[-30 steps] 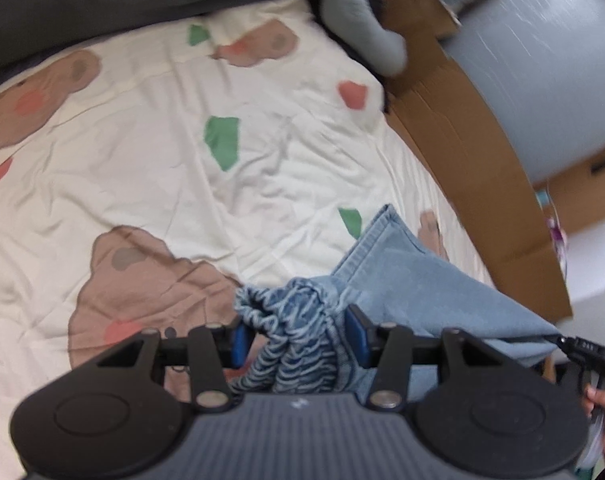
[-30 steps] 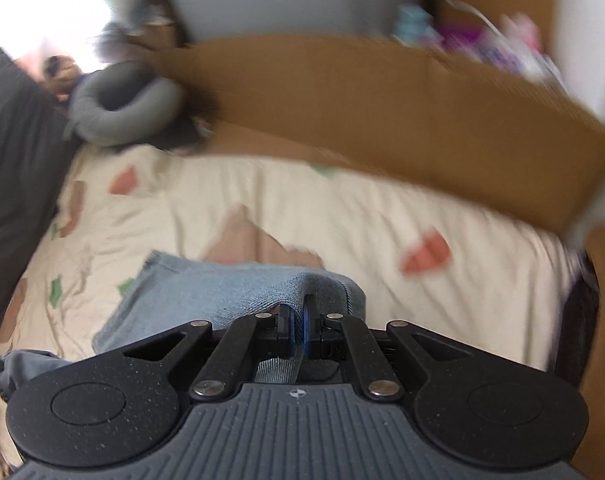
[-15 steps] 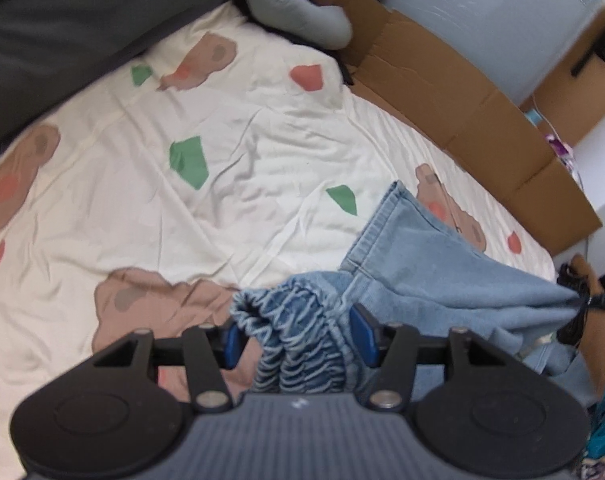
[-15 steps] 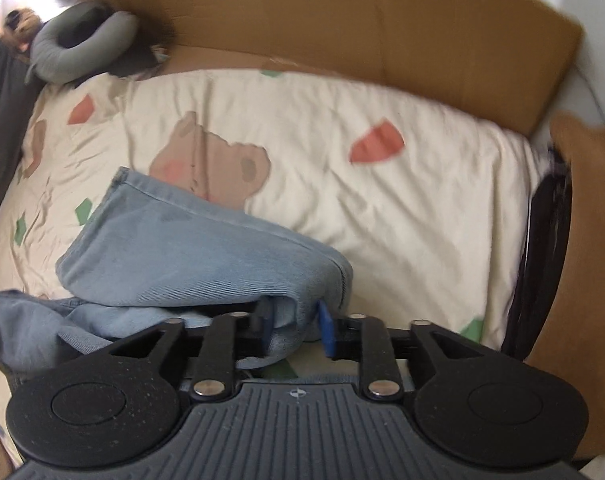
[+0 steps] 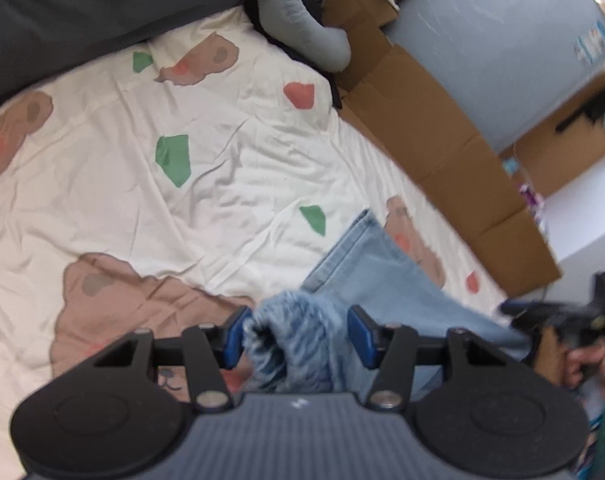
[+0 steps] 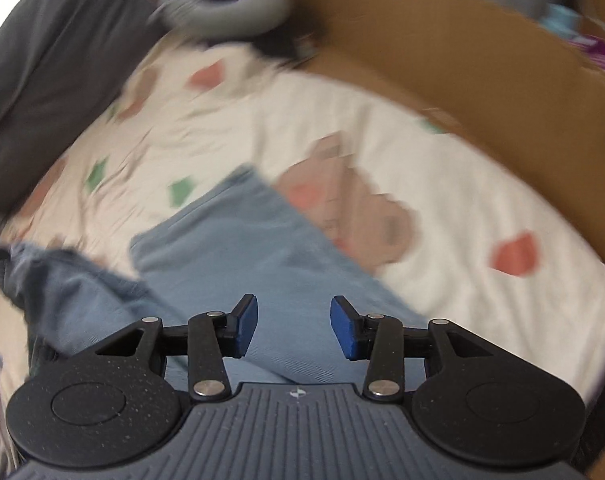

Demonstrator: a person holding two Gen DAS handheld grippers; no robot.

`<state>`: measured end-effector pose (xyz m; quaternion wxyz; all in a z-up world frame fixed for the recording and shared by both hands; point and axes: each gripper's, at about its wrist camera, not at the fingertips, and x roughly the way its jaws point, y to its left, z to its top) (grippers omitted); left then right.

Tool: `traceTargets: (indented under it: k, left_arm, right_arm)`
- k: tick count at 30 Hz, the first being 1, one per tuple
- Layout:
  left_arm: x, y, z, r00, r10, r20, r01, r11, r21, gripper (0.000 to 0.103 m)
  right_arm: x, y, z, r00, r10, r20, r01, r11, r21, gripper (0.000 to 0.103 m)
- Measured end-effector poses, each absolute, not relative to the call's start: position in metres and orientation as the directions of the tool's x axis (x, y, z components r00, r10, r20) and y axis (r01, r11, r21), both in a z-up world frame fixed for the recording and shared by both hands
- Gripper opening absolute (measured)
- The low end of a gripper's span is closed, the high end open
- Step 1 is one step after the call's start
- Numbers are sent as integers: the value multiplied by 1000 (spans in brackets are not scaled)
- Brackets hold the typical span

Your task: Fold clothes

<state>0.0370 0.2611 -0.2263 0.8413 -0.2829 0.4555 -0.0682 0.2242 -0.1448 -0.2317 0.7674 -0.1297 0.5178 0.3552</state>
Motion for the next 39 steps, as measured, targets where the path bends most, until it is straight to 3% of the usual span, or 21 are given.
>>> traceTargets:
  k: [9, 19, 21, 22, 23, 26, 39]
  left_arm:
    - [42, 262, -238, 533, -401, -745, -161, 816, -555, 52]
    - [39, 267, -243, 534, -392, -750, -198, 804, -561, 40]
    - [40, 269, -239, 540, -380, -751, -194, 812, -550, 39]
    - [40, 270, -238, 543, -377, -751, -193, 814, -548, 39]
    - [41, 271, -236, 546, -373, -750, -193, 815, -546, 38]
    - [42, 272, -231, 556, -362, -748, -187, 823, -537, 38]
    - [55, 276, -207, 606, -321, -728, -132, 862, -490, 37]
  right_arm:
    - [202, -78, -290, 91, 374, -923, -802, 577, 155, 57]
    - [195, -55, -326, 77, 277, -958, -865, 497, 74, 65]
    - [197, -56, -326, 70, 270, -960, -867, 493, 75, 54]
    - [199, -57, -325, 64, 272, -960, -863, 498, 84, 41]
    - [200, -58, -322, 68, 270, -960, -862, 501, 80, 21]
    - [204, -61, -314, 94, 257, -962, -862, 504, 50, 8]
    - [261, -147, -232, 375, 276, -885, -669, 741, -53, 4]
